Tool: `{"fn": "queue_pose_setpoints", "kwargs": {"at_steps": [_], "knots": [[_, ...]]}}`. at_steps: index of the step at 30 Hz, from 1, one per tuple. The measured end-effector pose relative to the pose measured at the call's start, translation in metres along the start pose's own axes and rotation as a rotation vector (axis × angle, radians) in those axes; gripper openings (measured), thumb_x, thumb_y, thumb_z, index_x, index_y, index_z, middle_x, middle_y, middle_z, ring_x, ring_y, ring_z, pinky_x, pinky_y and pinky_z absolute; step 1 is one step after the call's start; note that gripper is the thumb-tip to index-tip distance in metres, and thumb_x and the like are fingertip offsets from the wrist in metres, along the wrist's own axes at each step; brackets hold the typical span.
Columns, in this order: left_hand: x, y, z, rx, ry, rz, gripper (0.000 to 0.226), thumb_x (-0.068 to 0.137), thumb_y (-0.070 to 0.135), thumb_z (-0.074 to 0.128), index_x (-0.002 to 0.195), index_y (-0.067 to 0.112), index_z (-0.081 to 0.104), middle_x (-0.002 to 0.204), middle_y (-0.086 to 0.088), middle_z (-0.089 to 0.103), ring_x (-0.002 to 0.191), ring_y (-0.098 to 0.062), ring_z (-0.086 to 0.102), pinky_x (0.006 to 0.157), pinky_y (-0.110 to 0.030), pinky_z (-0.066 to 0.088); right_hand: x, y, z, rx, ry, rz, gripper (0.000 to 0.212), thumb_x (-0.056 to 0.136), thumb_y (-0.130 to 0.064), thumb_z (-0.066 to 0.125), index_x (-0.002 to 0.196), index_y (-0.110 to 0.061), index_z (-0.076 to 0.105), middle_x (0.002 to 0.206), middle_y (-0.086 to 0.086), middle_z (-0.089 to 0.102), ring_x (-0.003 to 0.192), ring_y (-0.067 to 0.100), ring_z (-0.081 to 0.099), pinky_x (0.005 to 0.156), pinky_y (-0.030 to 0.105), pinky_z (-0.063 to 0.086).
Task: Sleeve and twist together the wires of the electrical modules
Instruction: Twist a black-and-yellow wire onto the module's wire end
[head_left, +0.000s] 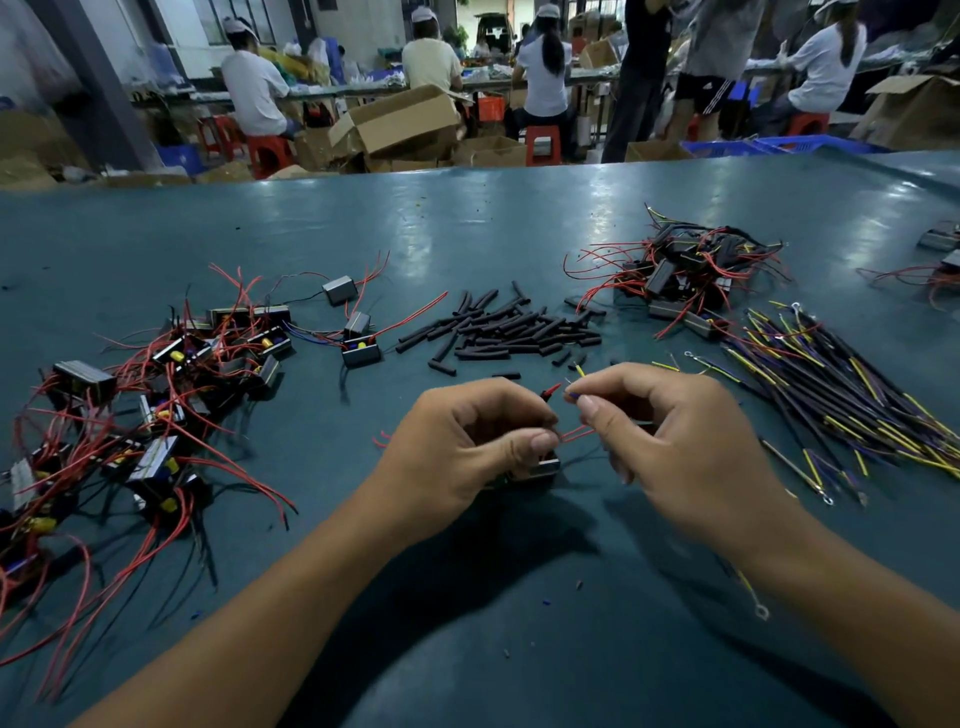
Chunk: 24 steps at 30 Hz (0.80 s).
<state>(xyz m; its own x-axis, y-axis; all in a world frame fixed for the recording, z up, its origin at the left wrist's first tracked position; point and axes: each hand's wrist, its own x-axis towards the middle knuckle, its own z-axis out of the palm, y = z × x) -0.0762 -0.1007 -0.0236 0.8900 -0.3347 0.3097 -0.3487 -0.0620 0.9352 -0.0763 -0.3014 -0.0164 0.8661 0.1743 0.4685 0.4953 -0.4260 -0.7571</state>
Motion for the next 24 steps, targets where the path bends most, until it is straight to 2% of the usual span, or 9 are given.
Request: {"fn": "queue_pose_setpoints", "kwargs": {"at_steps": [3, 7, 14, 16, 24], "knots": [[0.003, -0.005, 0.005, 0.0, 0.058, 0.023, 0.011, 0.084, 0.016, 0.068, 0.092, 0.009, 0.069, 0.082, -0.018, 0.072, 0.063, -0.011, 0.063, 0.062, -0.023, 0.056, -0.001, 0.001, 0.005, 0.062, 0.049, 0.02, 0.016, 0.093, -0.016, 0.067, 0.088, -0.03, 0.072, 0.05, -0.002, 0.06, 0.039, 0.009, 0.052, 0.048, 0.016, 0.039], [0.004, -0.01, 0.01, -0.041, 0.12, 0.028, 0.007, 0.091, 0.013, 0.066, 0.092, 0.006, 0.069, 0.081, -0.01, 0.075, 0.062, -0.013, 0.064, 0.06, -0.026, 0.055, -0.001, 0.002, 0.011, 0.107, 0.067, 0.049, 0.015, 0.093, -0.014, 0.065, 0.089, -0.026, 0.073, 0.051, -0.007, 0.059, 0.038, 0.009, 0.052, 0.047, 0.015, 0.039], [0.002, -0.01, 0.014, -0.094, 0.115, 0.014, 0.006, 0.095, 0.002, 0.063, 0.092, 0.0, 0.067, 0.075, -0.007, 0.073, 0.059, -0.015, 0.061, 0.057, -0.025, 0.053, -0.001, 0.004, 0.014, 0.195, 0.073, 0.076, 0.011, 0.092, -0.019, 0.065, 0.088, -0.025, 0.073, 0.054, 0.004, 0.062, 0.039, 0.016, 0.054, 0.047, 0.023, 0.043], [0.002, -0.009, 0.014, -0.096, 0.112, 0.016, 0.006, 0.095, 0.002, 0.063, 0.091, 0.0, 0.066, 0.073, -0.006, 0.072, 0.058, -0.014, 0.06, 0.056, -0.025, 0.052, -0.001, 0.004, 0.013, 0.187, 0.068, 0.074, 0.009, 0.09, -0.022, 0.064, 0.088, -0.026, 0.072, 0.054, 0.002, 0.062, 0.039, 0.015, 0.054, 0.047, 0.023, 0.043], [0.001, -0.009, 0.016, -0.064, 0.094, 0.037, 0.009, 0.095, 0.003, 0.064, 0.088, 0.008, 0.068, 0.072, -0.002, 0.07, 0.06, -0.012, 0.059, 0.058, -0.024, 0.051, -0.003, -0.002, 0.013, 0.107, 0.061, 0.063, 0.011, 0.092, -0.016, 0.066, 0.09, -0.024, 0.073, 0.058, -0.009, 0.064, 0.039, 0.01, 0.053, 0.045, 0.017, 0.041]]}}
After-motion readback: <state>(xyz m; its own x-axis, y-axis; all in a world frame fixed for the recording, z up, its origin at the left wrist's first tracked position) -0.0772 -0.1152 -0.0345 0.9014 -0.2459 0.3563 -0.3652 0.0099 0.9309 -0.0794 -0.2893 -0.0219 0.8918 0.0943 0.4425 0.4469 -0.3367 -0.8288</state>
